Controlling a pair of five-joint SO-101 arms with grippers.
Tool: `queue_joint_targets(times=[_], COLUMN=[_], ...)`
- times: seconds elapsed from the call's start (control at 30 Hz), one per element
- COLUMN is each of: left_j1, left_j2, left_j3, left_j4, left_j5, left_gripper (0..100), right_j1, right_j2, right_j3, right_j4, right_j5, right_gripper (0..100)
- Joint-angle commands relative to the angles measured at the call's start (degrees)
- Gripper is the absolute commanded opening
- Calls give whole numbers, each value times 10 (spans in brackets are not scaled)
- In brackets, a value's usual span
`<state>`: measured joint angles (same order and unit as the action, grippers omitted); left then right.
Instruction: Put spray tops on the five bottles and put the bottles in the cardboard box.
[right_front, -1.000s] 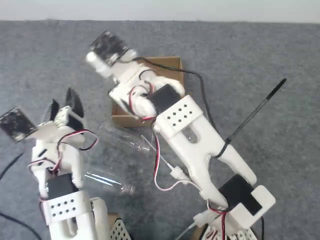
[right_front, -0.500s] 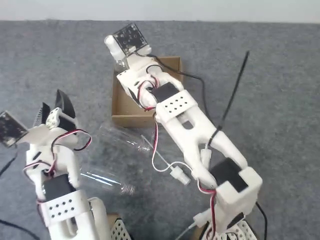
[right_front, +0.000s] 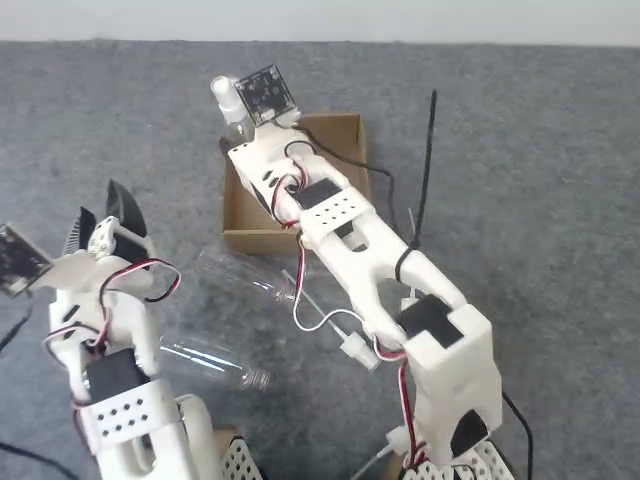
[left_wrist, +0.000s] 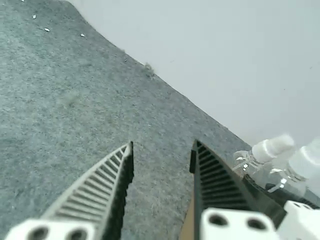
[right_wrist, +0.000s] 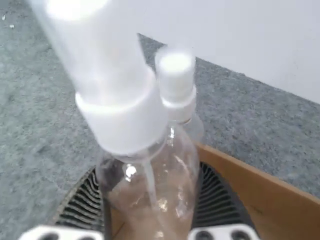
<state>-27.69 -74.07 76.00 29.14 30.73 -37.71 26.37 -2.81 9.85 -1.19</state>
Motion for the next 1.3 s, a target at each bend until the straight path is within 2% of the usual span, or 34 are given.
queue_joint_targets(times=[0.0,0.23,0.43,0.8,1.03,1.27], left_j1=[-2,-2,-2,-2,-2,-2], left_j2=[-8,-8,-8,-8,-8,-8], left_j3=[-18,-7,25,28,28,28], left_j4=[1,-14,-68,-70,-71,-71], left_j5=[5,5,4,-10,-10,-11], left_gripper=[177,177,177,177,177,177], right_j1=[8,9,9,4,5,6], right_j2=[18,73,83,83,84,102], right_j3=[-9,-9,-9,-8,-8,-11], right_j4=[-81,-145,-145,-144,-144,-147], right_j5=[-7,-9,-10,-11,-124,-115], right_gripper=[6,6,6,6,6,6])
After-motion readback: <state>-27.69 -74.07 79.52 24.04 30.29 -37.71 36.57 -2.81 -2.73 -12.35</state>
